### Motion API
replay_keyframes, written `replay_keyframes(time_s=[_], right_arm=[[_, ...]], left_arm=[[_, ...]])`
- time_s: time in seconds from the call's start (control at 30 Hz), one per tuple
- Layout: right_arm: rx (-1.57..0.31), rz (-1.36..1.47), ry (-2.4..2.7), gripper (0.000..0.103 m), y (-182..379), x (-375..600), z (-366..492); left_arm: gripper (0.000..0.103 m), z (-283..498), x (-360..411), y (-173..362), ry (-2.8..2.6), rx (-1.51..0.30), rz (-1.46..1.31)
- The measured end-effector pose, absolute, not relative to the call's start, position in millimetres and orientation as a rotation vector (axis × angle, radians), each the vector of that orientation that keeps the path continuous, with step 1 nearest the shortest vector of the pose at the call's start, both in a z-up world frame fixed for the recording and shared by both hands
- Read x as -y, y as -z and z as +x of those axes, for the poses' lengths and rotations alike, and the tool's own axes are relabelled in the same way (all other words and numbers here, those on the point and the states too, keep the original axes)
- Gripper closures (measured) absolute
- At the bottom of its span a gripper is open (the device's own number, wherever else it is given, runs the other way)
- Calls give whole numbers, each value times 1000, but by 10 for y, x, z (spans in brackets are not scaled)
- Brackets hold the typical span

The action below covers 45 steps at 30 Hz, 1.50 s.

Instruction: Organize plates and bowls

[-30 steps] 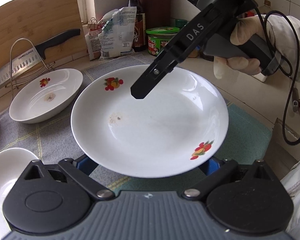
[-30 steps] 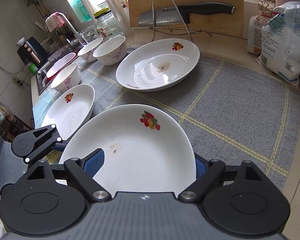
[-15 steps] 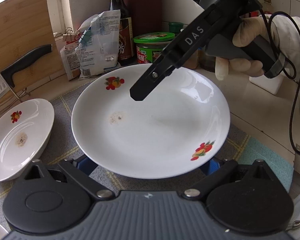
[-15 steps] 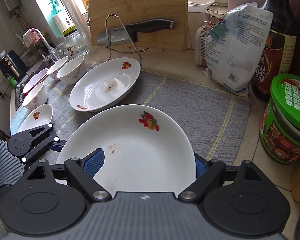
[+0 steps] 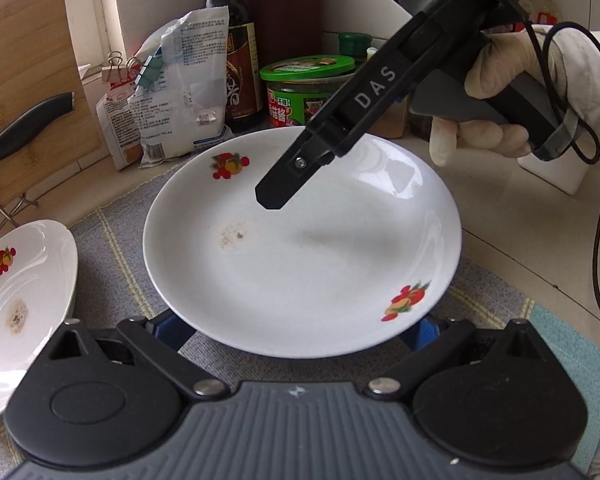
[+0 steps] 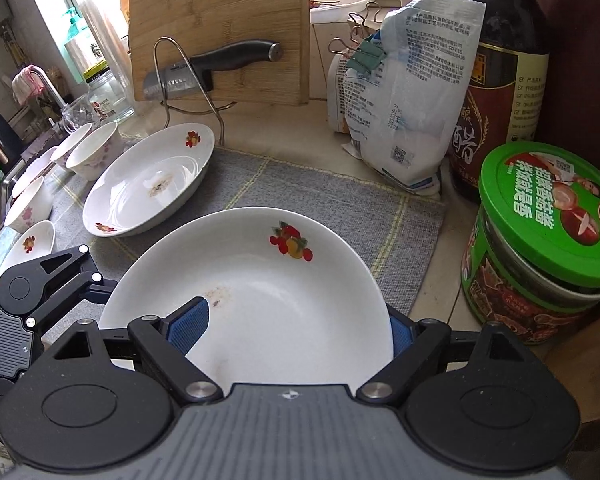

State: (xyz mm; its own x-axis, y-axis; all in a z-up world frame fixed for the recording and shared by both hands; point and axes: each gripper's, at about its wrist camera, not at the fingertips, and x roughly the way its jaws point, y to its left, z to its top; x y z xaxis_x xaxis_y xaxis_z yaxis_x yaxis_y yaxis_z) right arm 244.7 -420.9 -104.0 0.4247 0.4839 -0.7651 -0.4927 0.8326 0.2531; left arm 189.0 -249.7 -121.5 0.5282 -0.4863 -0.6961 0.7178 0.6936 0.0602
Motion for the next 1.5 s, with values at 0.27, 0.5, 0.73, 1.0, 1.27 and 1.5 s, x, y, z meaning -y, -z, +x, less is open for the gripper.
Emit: replay_keyframes(time_s=[0.27, 0.5, 0.73, 1.0, 1.27, 1.5], right_arm=[[-958, -25, -594, 11, 1096, 4241, 2469], [-947, -47, -580, 9, 1099, 4246, 2464], [-917, -75, -571, 0, 1002, 4224, 2427], [-891, -143, -528, 0, 853, 4162, 2271], [-842, -181, -510, 0, 575, 3970, 2015], [-803, -205, -533, 0, 419, 3503, 1661]], left_arm=[[2, 1927, 2533, 1241, 742, -716, 354], [1, 1942, 2545, 1263, 741, -720, 350], [1, 1841, 2493, 1242, 705, -720, 357], [1, 1633, 2276, 1048, 643, -716, 339], [1, 1380, 1959, 810, 556, -682, 249], [1, 1120, 1494, 660, 450, -630, 206]])
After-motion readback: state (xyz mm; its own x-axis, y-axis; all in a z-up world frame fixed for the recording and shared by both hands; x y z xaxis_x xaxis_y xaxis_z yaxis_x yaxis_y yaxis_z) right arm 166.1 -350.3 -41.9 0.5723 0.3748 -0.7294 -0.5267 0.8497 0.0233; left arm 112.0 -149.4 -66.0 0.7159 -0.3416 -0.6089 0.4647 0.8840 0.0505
